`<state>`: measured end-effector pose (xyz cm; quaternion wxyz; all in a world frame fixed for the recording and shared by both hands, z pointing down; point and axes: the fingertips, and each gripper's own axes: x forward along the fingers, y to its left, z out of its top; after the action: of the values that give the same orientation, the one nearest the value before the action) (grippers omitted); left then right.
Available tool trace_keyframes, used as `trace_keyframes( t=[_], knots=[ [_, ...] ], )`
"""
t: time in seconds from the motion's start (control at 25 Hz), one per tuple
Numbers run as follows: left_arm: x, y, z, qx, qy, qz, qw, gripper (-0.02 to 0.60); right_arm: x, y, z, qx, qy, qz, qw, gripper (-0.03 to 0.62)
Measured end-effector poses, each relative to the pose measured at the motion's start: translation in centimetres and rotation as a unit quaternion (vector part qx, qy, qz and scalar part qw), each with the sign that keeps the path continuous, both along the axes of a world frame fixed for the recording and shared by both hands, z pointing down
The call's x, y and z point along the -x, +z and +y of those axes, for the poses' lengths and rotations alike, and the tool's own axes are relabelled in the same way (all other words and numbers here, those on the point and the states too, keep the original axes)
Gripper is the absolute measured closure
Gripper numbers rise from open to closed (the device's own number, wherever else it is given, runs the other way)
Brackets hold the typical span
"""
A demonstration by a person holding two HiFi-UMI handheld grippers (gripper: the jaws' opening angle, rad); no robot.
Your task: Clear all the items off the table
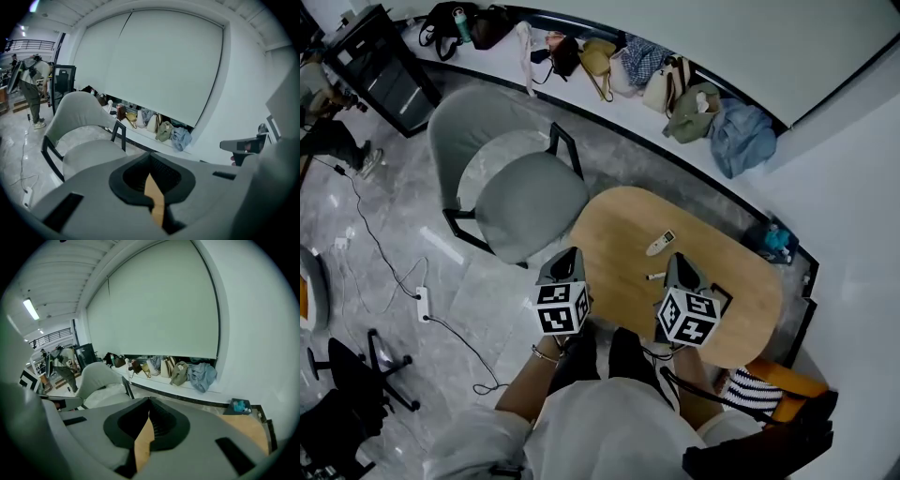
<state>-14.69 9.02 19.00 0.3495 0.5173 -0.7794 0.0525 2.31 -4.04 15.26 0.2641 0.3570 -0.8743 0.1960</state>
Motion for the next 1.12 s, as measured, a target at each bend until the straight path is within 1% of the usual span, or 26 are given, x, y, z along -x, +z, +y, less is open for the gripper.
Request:
trace_keyframes(
  t=[0.16, 0.28, 0.4, 0.52, 0.64, 0.8, 0.92, 1.12],
  knots=[
    [-2.1, 2.1, -1.5, 0.019, 0.037, 0.003, 0.9992, 0.574, -2.0, 2.2, -1.6, 0.025, 0.036, -0.004, 0.999, 0.569],
    [-4.3, 4.6, -2.3, 0.042, 0.068, 0.005, 0.9968, 0.574, -4.1, 5.0, -2.3, 0.034, 0.053, 0.010, 0.998, 0.569],
    [-6.8, 8.0, -3.2, 0.066, 0.107, 0.010, 0.9920, 0.574, -5.8, 8.5, -2.4, 0.041, 0.061, 0.027, 0.997, 0.569],
    [-8.9, 12.2, -4.5, 0.079, 0.140, 0.014, 0.9868, 0.574, -7.3, 12.9, -2.3, 0.050, 0.068, 0.040, 0.996, 0.569],
    [-9.8, 16.7, -5.6, 0.083, 0.144, 0.018, 0.9859, 0.574, -8.8, 17.7, -1.7, 0.064, 0.080, 0.051, 0.993, 0.569],
    [-11.5, 22.1, -5.9, 0.100, 0.152, 0.027, 0.9829, 0.574, -11.1, 23.5, 0.2, 0.099, 0.108, 0.061, 0.987, 0.569],
    [-13.1, 24.5, -6.4, 0.105, 0.172, 0.029, 0.9790, 0.574, -12.5, 26.2, 0.6, 0.113, 0.125, 0.062, 0.984, 0.569],
    [-15.8, 26.5, -7.5, 0.106, 0.211, 0.026, 0.9713, 0.574, -14.0, 28.1, -0.2, 0.113, 0.145, 0.058, 0.981, 0.569]
  ],
)
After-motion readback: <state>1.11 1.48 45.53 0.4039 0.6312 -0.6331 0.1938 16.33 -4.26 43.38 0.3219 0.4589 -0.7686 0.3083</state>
